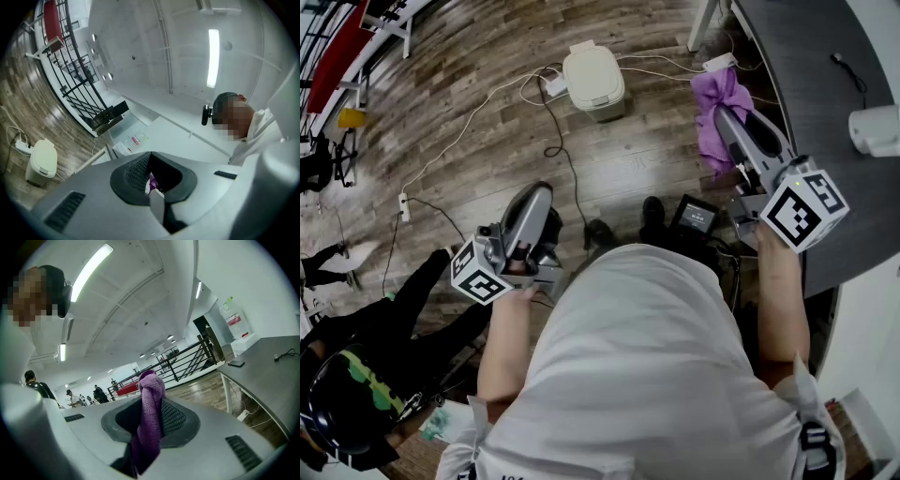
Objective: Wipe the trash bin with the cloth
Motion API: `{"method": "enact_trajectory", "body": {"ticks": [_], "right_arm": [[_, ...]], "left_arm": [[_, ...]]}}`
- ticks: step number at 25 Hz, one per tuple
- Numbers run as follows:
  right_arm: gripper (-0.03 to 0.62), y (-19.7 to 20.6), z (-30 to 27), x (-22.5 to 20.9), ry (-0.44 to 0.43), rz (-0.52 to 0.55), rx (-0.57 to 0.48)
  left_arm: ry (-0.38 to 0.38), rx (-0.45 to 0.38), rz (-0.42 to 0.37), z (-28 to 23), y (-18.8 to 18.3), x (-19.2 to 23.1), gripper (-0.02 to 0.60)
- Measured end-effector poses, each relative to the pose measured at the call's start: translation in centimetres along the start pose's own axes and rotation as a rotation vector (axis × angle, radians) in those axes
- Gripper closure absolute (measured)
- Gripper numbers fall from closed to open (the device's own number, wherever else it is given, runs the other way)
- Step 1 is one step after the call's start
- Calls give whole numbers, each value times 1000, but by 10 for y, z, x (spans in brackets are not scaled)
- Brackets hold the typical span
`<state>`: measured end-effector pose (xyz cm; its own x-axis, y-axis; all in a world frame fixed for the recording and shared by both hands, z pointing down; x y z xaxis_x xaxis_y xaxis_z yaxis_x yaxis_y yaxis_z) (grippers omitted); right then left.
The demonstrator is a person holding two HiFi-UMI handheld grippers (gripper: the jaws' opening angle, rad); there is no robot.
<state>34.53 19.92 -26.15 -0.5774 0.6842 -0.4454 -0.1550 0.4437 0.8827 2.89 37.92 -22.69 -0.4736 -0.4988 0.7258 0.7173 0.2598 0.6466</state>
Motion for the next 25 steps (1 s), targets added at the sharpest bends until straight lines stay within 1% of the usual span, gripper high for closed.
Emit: {"method": "enact_trajectory", "body": {"ticks": [3, 6, 9, 12, 16, 18, 21, 22, 25], "right_arm": [[497, 3, 11, 0, 26, 10, 17], [500, 3, 14, -3, 40, 35, 39], [500, 0, 8, -14, 10, 33, 50], [500, -2, -3, -20, -12, 49, 96], [500, -2, -28, -31, -26, 32, 133], [500, 9, -34, -35, -21, 21, 139], [499, 29, -40, -36, 3, 24, 149], [500, 27, -52, -39, 10, 25, 152], [499, 3, -103, -53, 42, 23, 168]], "left_arm": [[-28, -12, 1, 5, 0, 2, 577], [-62, -46, -6, 11, 0, 5, 577], [-96, -79, -20, 9, -1, 6, 577], [-137, -106, -38, 11, -3, 6, 577], [-182, -113, -40, 11, -5, 13, 577], [-187, -108, -42, 16, 2, 19, 577], [-175, -109, -43, 28, 12, 36, 577], [-170, -108, -37, 23, 5, 48, 577], [-157, -92, -10, -10, -37, 90, 577]]}}
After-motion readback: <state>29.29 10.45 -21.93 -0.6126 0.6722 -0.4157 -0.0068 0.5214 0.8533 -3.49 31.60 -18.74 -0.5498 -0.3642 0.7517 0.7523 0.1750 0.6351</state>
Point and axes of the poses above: the fingertips, and each gripper's own axes: z backward along the fingers, x to its left, y out of its underside, the point moved 8 cm from there along z, backward along the fingers, and after that the axes turned 1 degree about -x, right-handed, at the moved point
